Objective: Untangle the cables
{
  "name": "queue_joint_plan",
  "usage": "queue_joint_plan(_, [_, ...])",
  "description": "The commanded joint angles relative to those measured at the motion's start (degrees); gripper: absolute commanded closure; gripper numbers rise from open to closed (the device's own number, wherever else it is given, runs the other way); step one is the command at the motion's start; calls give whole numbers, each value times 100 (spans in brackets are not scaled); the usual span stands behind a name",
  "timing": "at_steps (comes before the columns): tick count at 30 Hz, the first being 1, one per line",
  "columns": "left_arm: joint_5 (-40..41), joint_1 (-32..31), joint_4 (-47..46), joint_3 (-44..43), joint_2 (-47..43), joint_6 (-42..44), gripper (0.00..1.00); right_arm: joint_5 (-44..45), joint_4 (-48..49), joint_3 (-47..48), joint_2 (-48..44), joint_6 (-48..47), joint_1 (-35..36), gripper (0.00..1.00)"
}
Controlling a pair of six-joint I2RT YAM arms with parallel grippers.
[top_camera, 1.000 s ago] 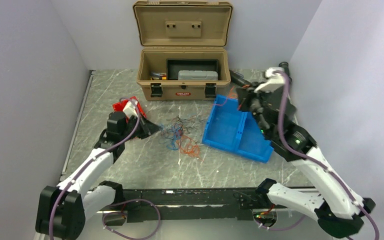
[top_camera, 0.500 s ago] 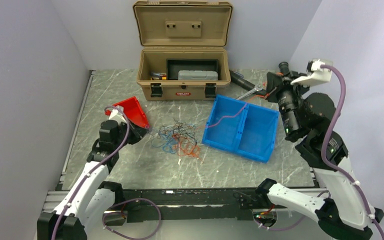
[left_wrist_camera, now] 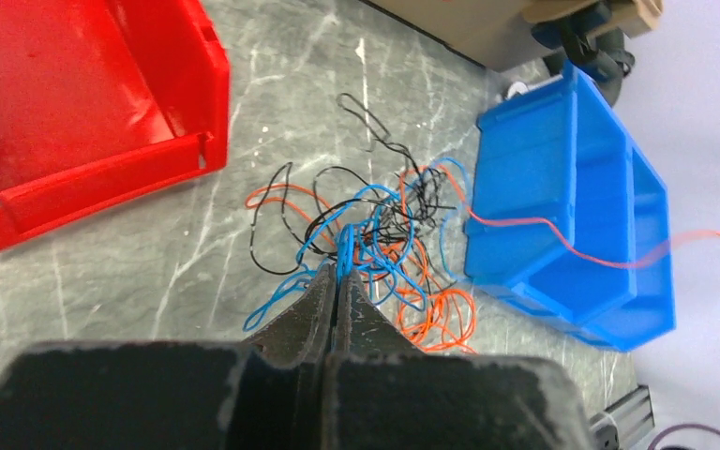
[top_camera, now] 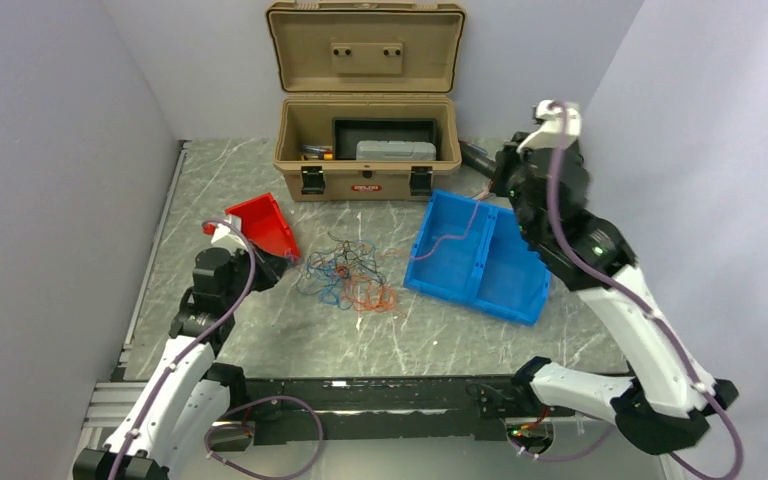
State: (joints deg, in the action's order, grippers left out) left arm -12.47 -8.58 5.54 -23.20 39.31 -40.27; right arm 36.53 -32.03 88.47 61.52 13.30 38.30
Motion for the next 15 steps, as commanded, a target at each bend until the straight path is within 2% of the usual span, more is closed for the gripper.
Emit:
queue_joint_plan(1, [-735,14,-732,103,-47,352,100,-981,-486,-728,294,667,-869,100])
queue_joint_plan(8, [-930,-12,-599,-49,-167,684,100,-2407,-517,-1617,311,1131,-2609,100])
queue_joint_plan(12, [-1009,-43,-646,-4,-329,711,100,-2795,-388,-2122,359,1435,-3145,99])
queue_joint_plan(13, [-1016,-54,-636,-12,-354,724,100,-2909,-336,-2235,385,1472,-3235,84])
queue_joint_plan(14, [-1034,-63,-619,-24,-368,741,100,-3020,-315,-2303,412,1488,-3279,50])
queue_joint_plan(15, [-1060,-71,-597,-46,-379,776,100,-3059,-307,-2332,443,1499,-3286,31])
